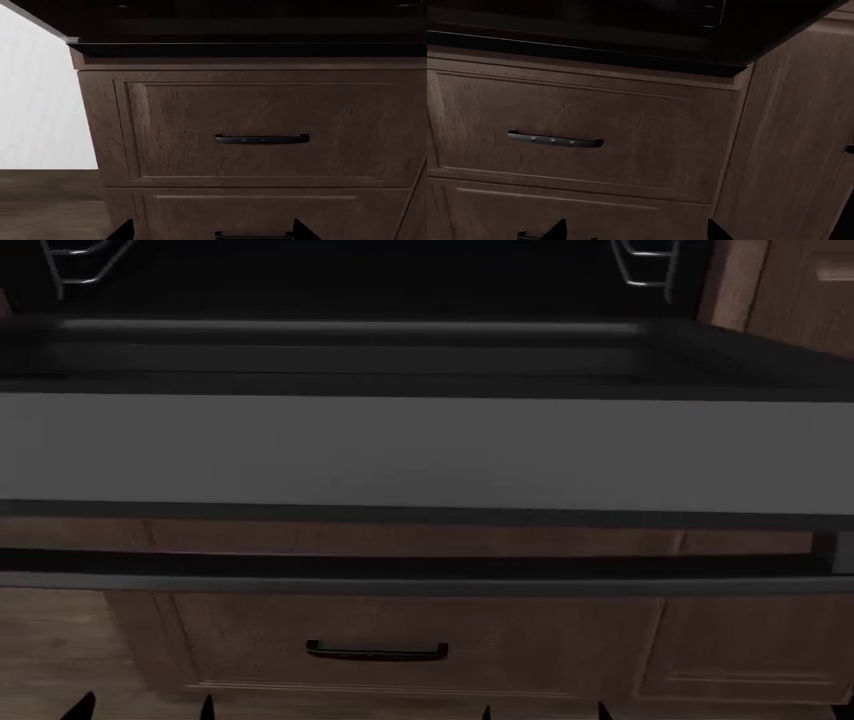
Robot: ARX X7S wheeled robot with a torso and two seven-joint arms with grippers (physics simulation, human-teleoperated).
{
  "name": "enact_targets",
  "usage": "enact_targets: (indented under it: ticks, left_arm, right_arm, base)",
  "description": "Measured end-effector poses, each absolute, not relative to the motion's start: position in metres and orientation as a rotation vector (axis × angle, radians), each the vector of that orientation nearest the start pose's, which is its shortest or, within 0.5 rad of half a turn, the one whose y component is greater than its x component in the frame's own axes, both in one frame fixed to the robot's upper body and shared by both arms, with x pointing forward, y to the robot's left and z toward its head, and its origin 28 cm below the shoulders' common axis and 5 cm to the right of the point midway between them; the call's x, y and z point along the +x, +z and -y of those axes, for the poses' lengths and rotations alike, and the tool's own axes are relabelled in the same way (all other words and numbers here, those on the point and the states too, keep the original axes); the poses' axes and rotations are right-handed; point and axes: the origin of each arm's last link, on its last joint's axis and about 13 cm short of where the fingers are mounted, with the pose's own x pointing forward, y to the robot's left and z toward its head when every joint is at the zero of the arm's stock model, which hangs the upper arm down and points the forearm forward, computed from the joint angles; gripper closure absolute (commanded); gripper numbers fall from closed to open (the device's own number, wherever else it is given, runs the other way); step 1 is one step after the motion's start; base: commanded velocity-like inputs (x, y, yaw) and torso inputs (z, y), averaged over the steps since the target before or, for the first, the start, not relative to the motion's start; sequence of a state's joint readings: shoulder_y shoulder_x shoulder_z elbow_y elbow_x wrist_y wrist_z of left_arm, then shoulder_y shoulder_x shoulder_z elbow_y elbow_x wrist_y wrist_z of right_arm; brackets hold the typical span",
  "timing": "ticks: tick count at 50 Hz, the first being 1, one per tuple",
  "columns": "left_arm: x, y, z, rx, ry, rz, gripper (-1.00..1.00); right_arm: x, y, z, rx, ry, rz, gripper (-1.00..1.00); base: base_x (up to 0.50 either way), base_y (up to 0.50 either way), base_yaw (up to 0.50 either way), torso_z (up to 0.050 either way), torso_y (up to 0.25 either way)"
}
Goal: Close the oven door
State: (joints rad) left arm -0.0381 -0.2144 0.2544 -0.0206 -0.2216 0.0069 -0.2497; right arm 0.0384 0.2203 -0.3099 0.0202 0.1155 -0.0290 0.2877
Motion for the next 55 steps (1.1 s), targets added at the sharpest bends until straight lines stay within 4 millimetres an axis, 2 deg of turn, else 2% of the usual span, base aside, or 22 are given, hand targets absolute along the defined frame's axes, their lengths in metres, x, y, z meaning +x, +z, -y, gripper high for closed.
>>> enact_targets:
  ticks: [12, 21, 55]
  left_arm:
    - [0.2125, 0.0114, -0.2073, 0.006, 0.01, -0.032, -1.0]
    - [0.2125, 0.0109, -0.2073, 0.005, 0.011, -0.034, -1.0]
    - [0.2125, 0.0115, -0.2066, 0.003, 0.008, -0.03, -1.0]
  right_arm:
    - [0.2099, 0.0108, 0.0902, -0.104, 0.015, 0.012, -1.0]
    - [0.2098, 0.0115, 0.0911, -0.088, 0.009, 0.017, -1.0]
    - [0.2092, 0.0129, 0.0917, -0.083, 0.007, 0.028, -1.0]
  base:
    - [0.0, 0.35, 0.0, 0.0, 0.0]
    - [0.04, 0.0, 0.0, 0.0, 0.0]
    - [0.24, 0.0, 0.0, 0.0, 0.0]
